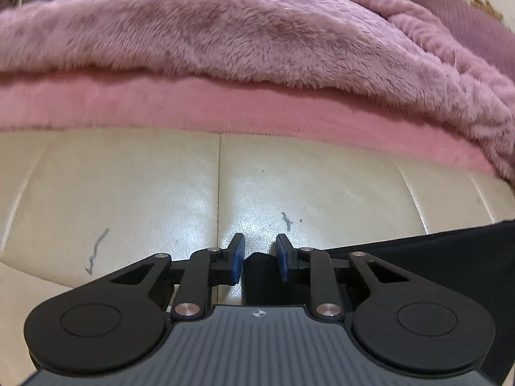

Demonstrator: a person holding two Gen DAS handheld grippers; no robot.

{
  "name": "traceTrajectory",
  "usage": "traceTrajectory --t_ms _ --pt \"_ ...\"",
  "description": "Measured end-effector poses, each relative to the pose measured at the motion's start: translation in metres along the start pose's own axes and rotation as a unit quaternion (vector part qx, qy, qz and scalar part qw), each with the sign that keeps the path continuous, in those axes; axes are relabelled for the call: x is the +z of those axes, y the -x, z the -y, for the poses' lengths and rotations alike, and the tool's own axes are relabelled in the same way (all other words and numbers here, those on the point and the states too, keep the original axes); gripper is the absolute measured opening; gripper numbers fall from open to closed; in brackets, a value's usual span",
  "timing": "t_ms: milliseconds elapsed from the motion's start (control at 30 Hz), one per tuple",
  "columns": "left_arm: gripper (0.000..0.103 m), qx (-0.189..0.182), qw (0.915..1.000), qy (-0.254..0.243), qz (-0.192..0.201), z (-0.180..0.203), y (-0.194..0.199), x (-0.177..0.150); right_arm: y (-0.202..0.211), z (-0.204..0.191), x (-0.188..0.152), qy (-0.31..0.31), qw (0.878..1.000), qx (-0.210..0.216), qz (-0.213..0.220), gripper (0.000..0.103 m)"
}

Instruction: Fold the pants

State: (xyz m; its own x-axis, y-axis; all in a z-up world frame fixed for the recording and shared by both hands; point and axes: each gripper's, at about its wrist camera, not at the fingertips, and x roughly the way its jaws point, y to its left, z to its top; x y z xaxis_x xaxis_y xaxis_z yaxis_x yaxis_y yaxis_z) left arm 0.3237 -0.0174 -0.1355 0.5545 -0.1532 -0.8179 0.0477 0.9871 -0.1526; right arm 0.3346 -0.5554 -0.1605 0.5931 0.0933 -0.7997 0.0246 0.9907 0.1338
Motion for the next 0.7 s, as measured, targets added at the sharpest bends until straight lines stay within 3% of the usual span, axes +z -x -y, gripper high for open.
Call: traceTrajectory --t_ms 100,167,200,400,600,700 --pt "0.029 -0.012 0.9998 0.012 0.008 -0.003 0.02 0.002 0.011 0.0 0.003 -0.009 1.0 0.002 0.006 0.025" --pt "0.029 -0.025 0.9994 0.022 0.006 -0.008 0.037 -0.002 0.023 0.003 0.0 -0.021 1.0 0.006 0.013 0.044" --pt "0.032 -0.037 0.9989 0.03 -0.001 -0.011 0.045 -0.007 0.029 0.007 -0.003 -0.029 0.999 0.011 0.012 0.046" --pt "0.04 -0.087 0.9925 0.071 -0.047 -0.024 0.073 -0.057 0.054 0.026 -0.038 -0.093 0.995 0.041 -0.002 0.048" --pt "0.04 -0.073 0.9941 0.009 -0.08 -0.007 0.085 -0.097 0.057 0.024 -0.06 -0.075 0.997 0.019 -0.014 0.047" --pt "0.042 -0.061 0.9949 -0.025 -0.076 0.0 0.09 -0.109 0.052 0.023 -0.066 -0.067 0.997 0.011 -0.024 0.046"
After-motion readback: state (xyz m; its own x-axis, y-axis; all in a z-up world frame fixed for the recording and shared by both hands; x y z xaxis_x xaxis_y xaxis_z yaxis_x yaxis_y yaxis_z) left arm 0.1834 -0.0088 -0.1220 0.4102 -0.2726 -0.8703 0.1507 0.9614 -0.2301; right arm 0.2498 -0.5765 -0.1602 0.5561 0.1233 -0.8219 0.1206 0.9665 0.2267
